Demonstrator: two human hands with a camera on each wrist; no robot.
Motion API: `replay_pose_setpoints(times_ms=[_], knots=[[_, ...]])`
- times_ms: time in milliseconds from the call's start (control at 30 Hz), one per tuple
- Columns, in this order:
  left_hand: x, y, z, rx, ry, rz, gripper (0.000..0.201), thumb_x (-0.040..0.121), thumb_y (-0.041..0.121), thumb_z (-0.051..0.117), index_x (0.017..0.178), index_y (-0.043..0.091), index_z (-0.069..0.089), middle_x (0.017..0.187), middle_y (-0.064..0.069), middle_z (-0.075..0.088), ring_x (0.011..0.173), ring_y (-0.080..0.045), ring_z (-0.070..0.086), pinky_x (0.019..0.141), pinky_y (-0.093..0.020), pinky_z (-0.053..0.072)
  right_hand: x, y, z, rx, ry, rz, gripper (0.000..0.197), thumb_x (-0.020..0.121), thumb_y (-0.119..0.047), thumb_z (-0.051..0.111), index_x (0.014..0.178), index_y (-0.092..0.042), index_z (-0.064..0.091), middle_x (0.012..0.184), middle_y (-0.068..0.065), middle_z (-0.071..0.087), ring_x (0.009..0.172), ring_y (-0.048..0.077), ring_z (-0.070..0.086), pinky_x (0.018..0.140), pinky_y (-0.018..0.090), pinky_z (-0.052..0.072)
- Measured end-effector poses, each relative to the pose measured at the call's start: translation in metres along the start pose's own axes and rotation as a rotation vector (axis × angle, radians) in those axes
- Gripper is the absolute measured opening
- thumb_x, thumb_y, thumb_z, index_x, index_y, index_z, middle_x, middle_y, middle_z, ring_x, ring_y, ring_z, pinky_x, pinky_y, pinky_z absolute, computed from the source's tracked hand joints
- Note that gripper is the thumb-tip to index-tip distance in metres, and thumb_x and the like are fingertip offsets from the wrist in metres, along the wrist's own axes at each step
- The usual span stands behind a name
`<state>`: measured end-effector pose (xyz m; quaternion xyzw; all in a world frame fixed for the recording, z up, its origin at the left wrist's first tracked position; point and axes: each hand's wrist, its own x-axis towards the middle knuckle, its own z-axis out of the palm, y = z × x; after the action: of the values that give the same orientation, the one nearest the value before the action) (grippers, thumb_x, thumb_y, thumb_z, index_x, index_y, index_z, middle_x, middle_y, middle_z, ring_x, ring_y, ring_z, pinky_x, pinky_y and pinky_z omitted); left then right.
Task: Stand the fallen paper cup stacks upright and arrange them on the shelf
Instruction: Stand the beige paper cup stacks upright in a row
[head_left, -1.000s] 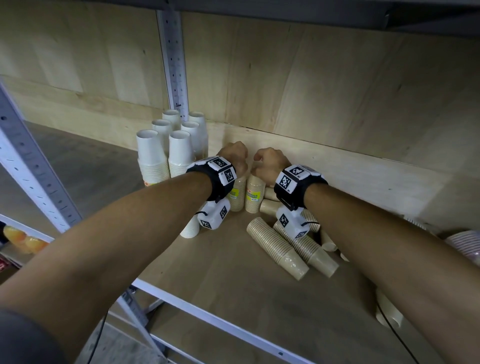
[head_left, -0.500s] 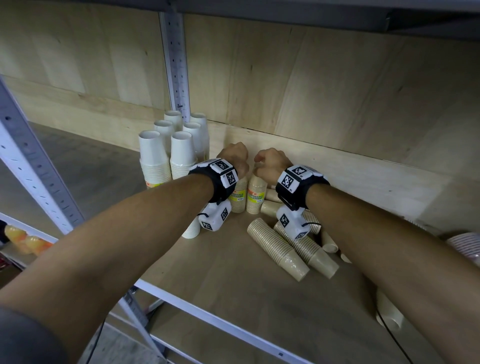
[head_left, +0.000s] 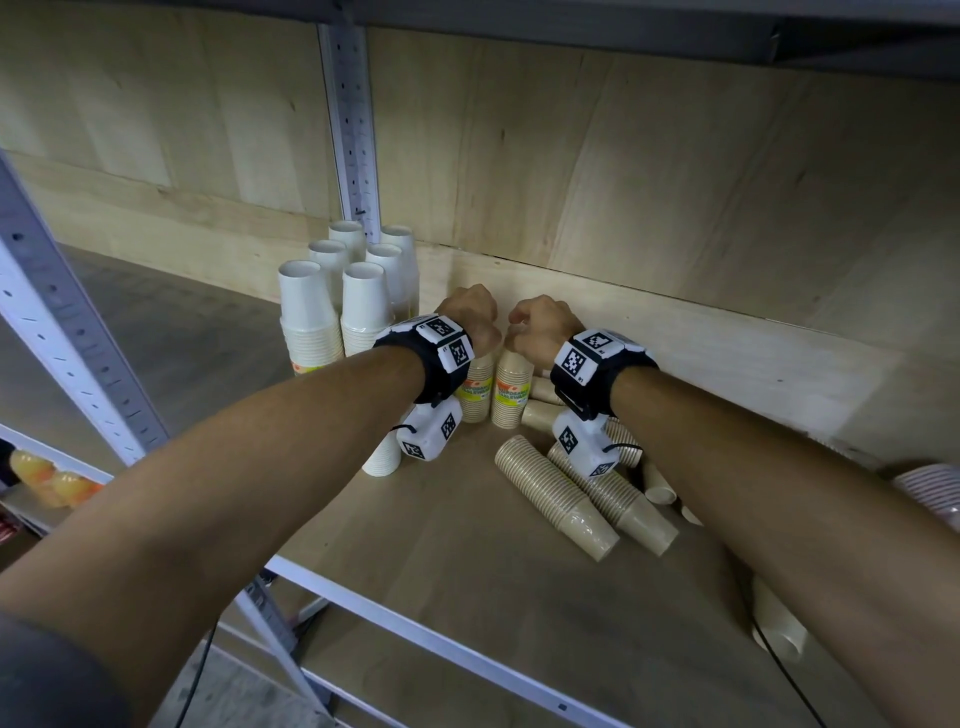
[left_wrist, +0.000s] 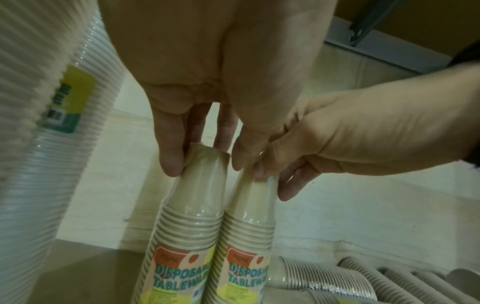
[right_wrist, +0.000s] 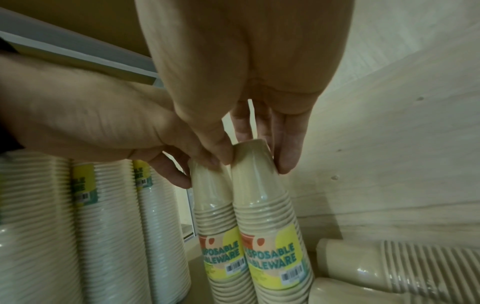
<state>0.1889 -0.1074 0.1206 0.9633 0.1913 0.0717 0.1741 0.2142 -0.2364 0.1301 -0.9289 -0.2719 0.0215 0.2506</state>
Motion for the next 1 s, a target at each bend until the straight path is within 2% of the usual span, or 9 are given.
replay_pose_setpoints(times_ms=[67, 167, 333, 400, 467, 533, 733, 867, 1000], knots=[[-0.001, 0.002, -0.002, 0.029, -0.013, 0.003, 0.033, 0.082, 0.017, 0.066, 0.114, 0.01, 0.068, 0.113, -0.007, 0.066, 0.086, -0.02, 0.058, 0.057, -0.024, 0.045, 0.0, 0.0, 0.001, 0.005, 0.01, 0.011, 0.031, 0.086, -0.018, 0.063, 0.116, -0.013, 0.067, 0.115, 0.011, 0.065, 0.101, 0.031, 0.063, 0.071, 0.026, 0.044], [-0.001, 0.002, -0.001, 0.047, -0.021, 0.007, 0.031, 0.084, 0.013, 0.062, 0.114, 0.009, 0.067, 0.113, -0.007, 0.065, 0.085, -0.02, 0.057, 0.051, -0.022, 0.04, 0.0, 0.001, 0.002, -0.003, 0.008, 0.013, 0.028, 0.086, -0.017, 0.062, 0.113, -0.011, 0.068, 0.113, 0.012, 0.066, 0.099, 0.031, 0.064, 0.07, 0.026, 0.043], [-0.005, 0.002, -0.004, 0.033, -0.029, 0.008, 0.003, 0.084, 0.01, 0.058, 0.085, 0.012, 0.058, 0.098, -0.006, 0.06, 0.089, -0.022, 0.062, 0.046, -0.019, 0.031, 0.001, 0.0, 0.004, -0.002, 0.002, -0.001, 0.024, 0.085, -0.016, 0.059, 0.106, -0.009, 0.069, 0.108, 0.014, 0.068, 0.095, 0.031, 0.064, 0.067, 0.026, 0.042], [-0.007, 0.003, -0.005, 0.032, -0.029, 0.006, 0.007, 0.085, 0.009, 0.059, 0.092, 0.01, 0.062, 0.102, -0.005, 0.062, 0.094, -0.023, 0.064, 0.049, -0.02, 0.037, 0.001, 0.0, 0.003, -0.005, 0.006, 0.0, 0.028, 0.085, -0.019, 0.06, 0.11, -0.011, 0.068, 0.112, 0.013, 0.067, 0.097, 0.031, 0.064, 0.07, 0.027, 0.045], [-0.009, 0.003, -0.006, 0.017, -0.017, -0.001, 0.031, 0.087, 0.011, 0.06, 0.118, 0.009, 0.063, 0.121, -0.007, 0.06, 0.105, -0.025, 0.062, 0.064, -0.024, 0.046, -0.001, 0.0, 0.001, -0.005, 0.003, 0.008, 0.038, 0.085, -0.022, 0.064, 0.122, -0.013, 0.063, 0.12, 0.012, 0.063, 0.103, 0.03, 0.063, 0.078, 0.029, 0.05], [-0.013, 0.004, -0.009, -0.009, -0.004, 0.001, 0.044, 0.088, 0.012, 0.062, 0.131, 0.012, 0.056, 0.132, -0.007, 0.055, 0.114, -0.026, 0.059, 0.074, -0.028, 0.048, -0.004, 0.002, -0.001, -0.001, 0.007, 0.009, 0.046, 0.085, -0.025, 0.065, 0.13, -0.015, 0.058, 0.125, 0.011, 0.061, 0.107, 0.029, 0.062, 0.081, 0.028, 0.049], [-0.029, 0.016, -0.027, -0.084, 0.009, 0.109, 0.053, 0.085, 0.02, 0.069, 0.135, 0.016, 0.054, 0.139, -0.006, 0.05, 0.121, -0.024, 0.055, 0.092, -0.03, 0.049, -0.018, 0.003, -0.016, -0.059, 0.01, 0.0, 0.054, 0.083, -0.03, 0.068, 0.134, -0.017, 0.053, 0.127, 0.01, 0.059, 0.111, 0.028, 0.06, 0.084, 0.03, 0.048], [-0.046, 0.034, -0.034, -0.081, -0.013, 0.222, 0.046, 0.087, 0.025, 0.068, 0.132, 0.022, 0.058, 0.137, -0.004, 0.052, 0.122, -0.022, 0.054, 0.089, -0.026, 0.044, -0.036, 0.011, -0.029, -0.104, 0.011, 0.024, 0.059, 0.079, -0.033, 0.071, 0.133, -0.019, 0.052, 0.128, 0.008, 0.059, 0.112, 0.027, 0.06, 0.09, 0.036, 0.051], [-0.068, 0.049, -0.029, -0.036, -0.119, 0.337, 0.045, 0.085, 0.028, 0.071, 0.129, 0.024, 0.061, 0.131, -0.004, 0.057, 0.116, -0.021, 0.057, 0.084, -0.025, 0.044, -0.062, 0.027, -0.037, -0.151, 0.009, 0.063, 0.06, 0.079, -0.038, 0.072, 0.132, -0.018, 0.053, 0.128, 0.006, 0.059, 0.114, 0.027, 0.059, 0.093, 0.037, 0.049]])
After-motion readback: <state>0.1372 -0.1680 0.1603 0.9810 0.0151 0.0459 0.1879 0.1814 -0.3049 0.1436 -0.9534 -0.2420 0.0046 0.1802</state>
